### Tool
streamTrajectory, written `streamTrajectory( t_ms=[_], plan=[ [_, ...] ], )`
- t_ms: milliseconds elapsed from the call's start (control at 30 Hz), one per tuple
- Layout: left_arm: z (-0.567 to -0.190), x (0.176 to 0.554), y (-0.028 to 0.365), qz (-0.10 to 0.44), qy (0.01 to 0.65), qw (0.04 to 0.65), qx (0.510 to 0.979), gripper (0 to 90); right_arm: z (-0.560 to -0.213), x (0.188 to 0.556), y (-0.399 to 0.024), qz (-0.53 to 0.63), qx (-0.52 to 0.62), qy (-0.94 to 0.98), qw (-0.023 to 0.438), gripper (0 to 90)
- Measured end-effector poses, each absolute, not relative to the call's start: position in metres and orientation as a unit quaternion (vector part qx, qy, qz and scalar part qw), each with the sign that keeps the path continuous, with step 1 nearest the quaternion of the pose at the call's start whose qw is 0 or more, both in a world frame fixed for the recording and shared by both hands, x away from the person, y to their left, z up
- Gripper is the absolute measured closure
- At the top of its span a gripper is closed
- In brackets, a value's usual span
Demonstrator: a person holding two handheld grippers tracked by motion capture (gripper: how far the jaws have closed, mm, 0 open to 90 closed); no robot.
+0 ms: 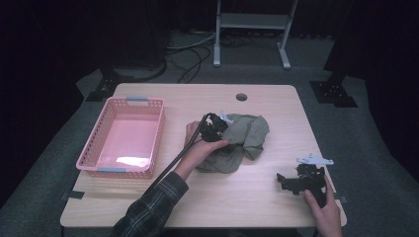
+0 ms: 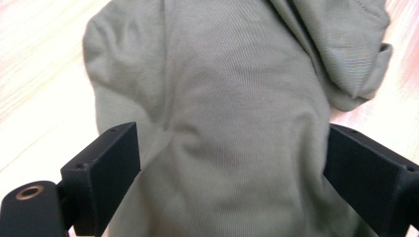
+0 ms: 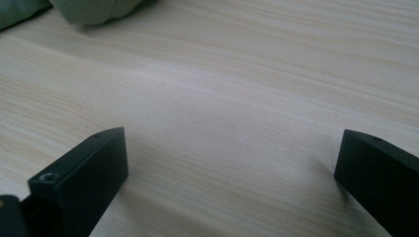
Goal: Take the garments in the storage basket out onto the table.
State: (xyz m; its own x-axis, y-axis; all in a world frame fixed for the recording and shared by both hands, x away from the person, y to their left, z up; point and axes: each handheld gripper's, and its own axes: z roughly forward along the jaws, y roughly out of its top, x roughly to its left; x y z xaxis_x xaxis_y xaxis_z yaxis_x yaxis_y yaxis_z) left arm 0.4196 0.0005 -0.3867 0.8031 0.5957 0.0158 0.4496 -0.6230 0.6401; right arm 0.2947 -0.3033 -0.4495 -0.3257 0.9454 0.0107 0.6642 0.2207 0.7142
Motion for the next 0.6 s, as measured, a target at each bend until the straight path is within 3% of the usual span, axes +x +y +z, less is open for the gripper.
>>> streamTrajectory(
  t_ms=[600],
  plan=[
    [-0.369,0.403,0.014,0.111,0.299,0.334,0.887,9.5,-0.449,0.295,-0.303,0.318,0.537,0.749,0.221,0.0]
  ],
)
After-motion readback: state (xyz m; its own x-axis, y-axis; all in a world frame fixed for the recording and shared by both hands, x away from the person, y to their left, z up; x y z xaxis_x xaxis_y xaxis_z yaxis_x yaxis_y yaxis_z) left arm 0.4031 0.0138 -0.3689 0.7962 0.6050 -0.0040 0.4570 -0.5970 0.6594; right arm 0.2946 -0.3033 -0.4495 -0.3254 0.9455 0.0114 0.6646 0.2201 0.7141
